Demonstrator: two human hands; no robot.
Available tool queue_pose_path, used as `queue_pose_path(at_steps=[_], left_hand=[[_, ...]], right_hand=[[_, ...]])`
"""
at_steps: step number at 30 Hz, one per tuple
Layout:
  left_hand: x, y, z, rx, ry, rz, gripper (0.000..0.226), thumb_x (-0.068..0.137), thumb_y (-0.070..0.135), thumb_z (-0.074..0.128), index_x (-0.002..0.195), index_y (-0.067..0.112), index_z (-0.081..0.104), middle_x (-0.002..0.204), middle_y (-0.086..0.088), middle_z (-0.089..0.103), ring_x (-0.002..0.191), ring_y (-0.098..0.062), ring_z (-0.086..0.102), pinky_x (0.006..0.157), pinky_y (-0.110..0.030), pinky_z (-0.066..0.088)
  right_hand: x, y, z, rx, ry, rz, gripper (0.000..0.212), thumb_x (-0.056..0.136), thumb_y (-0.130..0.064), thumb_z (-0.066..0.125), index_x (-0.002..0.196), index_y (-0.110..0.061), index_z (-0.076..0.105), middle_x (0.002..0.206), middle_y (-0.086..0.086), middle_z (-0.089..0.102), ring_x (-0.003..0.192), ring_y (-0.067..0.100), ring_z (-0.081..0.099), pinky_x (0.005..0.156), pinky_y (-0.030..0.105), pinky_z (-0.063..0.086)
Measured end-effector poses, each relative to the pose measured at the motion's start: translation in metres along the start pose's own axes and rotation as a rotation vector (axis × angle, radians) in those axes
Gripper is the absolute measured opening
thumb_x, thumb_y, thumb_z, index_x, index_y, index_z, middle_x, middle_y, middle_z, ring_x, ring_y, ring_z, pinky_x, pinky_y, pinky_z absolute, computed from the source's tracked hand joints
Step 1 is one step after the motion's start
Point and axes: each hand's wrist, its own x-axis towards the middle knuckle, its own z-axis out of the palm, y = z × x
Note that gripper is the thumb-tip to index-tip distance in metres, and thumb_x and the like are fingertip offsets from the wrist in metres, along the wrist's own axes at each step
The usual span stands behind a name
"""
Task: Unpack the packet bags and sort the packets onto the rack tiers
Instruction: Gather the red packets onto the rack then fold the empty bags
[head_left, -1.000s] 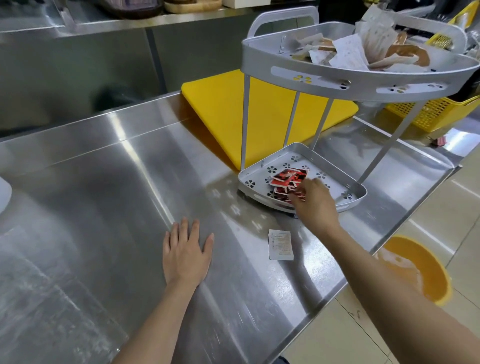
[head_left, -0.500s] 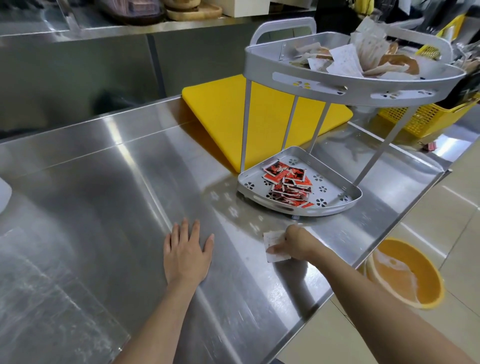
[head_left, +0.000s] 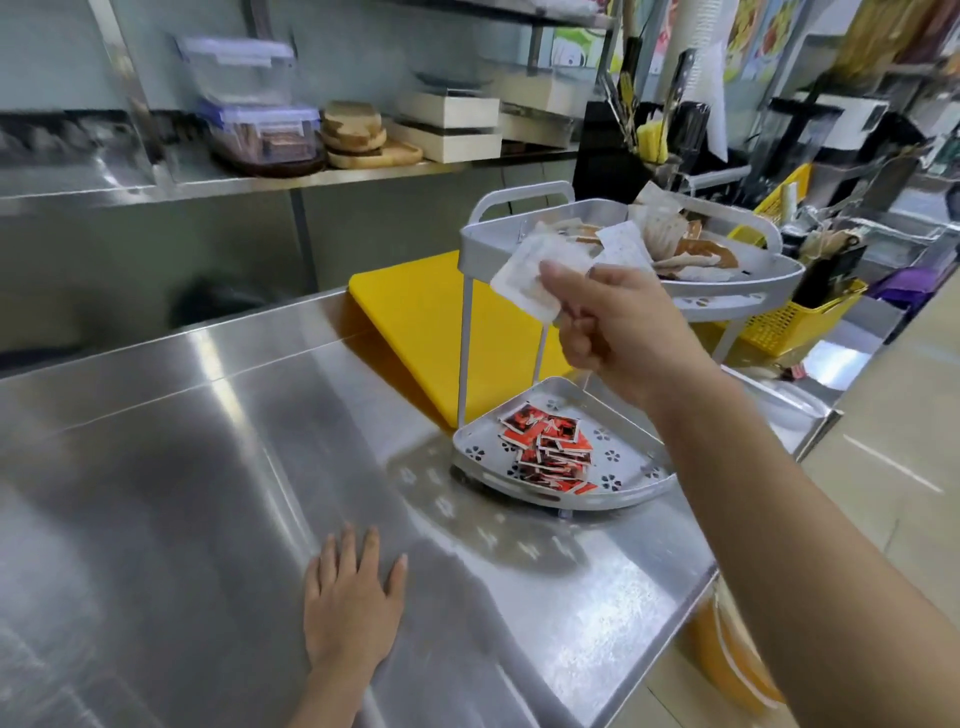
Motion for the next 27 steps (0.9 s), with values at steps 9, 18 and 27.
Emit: queue_pose_path(at_steps=[9, 18, 27], left_hand=[[-0.003, -0.001, 0.0, 0.021, -0.032, -0.003, 0.071, 0.084, 0.057, 0.015, 0.137, 0.02, 0.044, 0.145, -0.006, 0.044, 0.137, -0.026, 0.035, 0.112, -0.041, 0.023], [-0.006, -0.015, -0.013, -0.087, -0.03, 0.015, 0.057, 0.092, 0.051, 0.029, 0.141, 0.022, 0.034, 0.151, -0.003, 0.033, 0.139, -0.02, 0.028, 0.114, -0.035, 0.021], [-0.064, -0.128, -0.069, -0.133, 0.211, -0.357, 0.049, 0.091, 0.04, 0.044, 0.134, 0.017, 0.045, 0.138, -0.007, 0.05, 0.129, -0.025, 0.042, 0.111, -0.034, 0.023]], right_hand=[[-0.002, 0.005, 0.01, 0.12, 0.335, -0.094, 0.029, 0.091, -0.015, 0.054, 0.114, 0.002, 0.048, 0.093, 0.016, 0.065, 0.05, 0.015, 0.066, 0.039, 0.022, 0.048], [-0.01, 0.06, 0.065, -0.316, -0.049, -0.16, 0.016, 0.088, -0.005, 0.055, 0.073, -0.009, 0.058, 0.05, 0.002, 0.06, 0.036, 0.011, 0.05, 0.036, 0.021, 0.036], [-0.019, 0.17, 0.21, -0.547, -0.61, 0.279, 0.026, 0.087, -0.004, 0.053, 0.062, -0.012, 0.051, 0.061, 0.007, 0.058, 0.052, 0.017, 0.052, 0.047, 0.025, 0.038]])
